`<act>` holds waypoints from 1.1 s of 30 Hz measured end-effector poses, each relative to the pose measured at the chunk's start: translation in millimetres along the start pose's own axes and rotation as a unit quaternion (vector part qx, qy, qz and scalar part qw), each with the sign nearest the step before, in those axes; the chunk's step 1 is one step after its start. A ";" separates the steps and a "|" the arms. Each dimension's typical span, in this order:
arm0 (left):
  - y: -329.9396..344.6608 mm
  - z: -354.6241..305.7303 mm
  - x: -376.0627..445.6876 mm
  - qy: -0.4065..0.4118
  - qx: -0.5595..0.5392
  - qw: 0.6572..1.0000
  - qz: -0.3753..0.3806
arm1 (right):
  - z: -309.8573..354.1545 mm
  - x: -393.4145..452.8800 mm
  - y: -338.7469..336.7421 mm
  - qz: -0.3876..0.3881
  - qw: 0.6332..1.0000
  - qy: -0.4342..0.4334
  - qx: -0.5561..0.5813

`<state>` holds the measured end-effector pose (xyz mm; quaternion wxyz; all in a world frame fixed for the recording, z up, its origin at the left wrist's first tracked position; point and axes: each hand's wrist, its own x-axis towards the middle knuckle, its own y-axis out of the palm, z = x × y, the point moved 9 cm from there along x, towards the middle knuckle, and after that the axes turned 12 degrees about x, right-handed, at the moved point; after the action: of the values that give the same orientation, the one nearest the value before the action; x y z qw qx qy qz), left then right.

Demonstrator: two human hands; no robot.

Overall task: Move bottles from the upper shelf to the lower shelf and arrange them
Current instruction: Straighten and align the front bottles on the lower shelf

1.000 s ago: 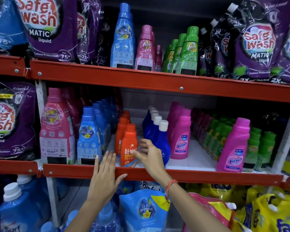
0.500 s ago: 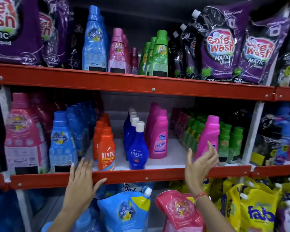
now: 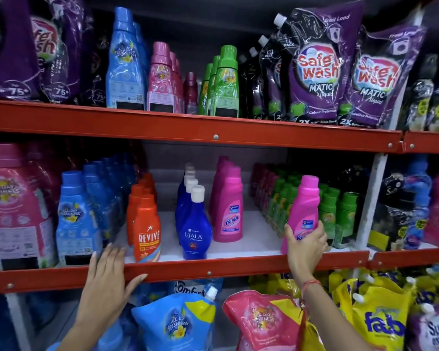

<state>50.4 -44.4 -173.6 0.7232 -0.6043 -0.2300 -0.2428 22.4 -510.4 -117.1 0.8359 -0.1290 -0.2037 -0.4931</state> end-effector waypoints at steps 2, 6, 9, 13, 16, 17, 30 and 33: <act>2.1 -1.0 -1.3 -0.001 0.002 1.000 0.004 | 3.7 -2.2 -1.4 0.000 1.000 -0.009 -0.002; 3.4 0.6 -2.4 -0.009 0.003 1.000 0.021 | 18.4 -20.0 10.7 0.023 0.999 -0.032 0.008; 2.9 1.6 -2.7 -0.007 0.005 0.999 0.036 | 37.9 -41.4 28.5 0.055 0.997 -0.050 0.021; 3.9 3.0 -2.8 0.000 0.001 0.999 0.054 | 58.9 -67.8 52.4 0.098 0.992 -0.064 0.048; 4.4 3.1 -2.8 0.006 0.000 0.998 0.060 | 65.4 -79.5 67.3 0.123 0.989 -0.057 0.053; 4.4 2.5 -2.9 0.008 0.000 0.998 0.061 | 66.2 -81.9 71.1 0.129 0.989 -0.053 0.048; 6.0 0.7 -3.1 0.017 -0.012 0.998 0.051 | 55.7 -89.0 86.2 0.158 0.986 -0.046 -0.002; 4.9 0.2 -3.1 0.023 -0.030 0.998 0.059 | 60.5 -92.7 83.7 0.138 0.989 -0.054 0.000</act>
<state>51.1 -43.2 -179.2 0.7227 -0.6329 -0.1698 -0.2198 43.0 -373.4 -108.2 0.8836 -0.1824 -0.2283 -0.3658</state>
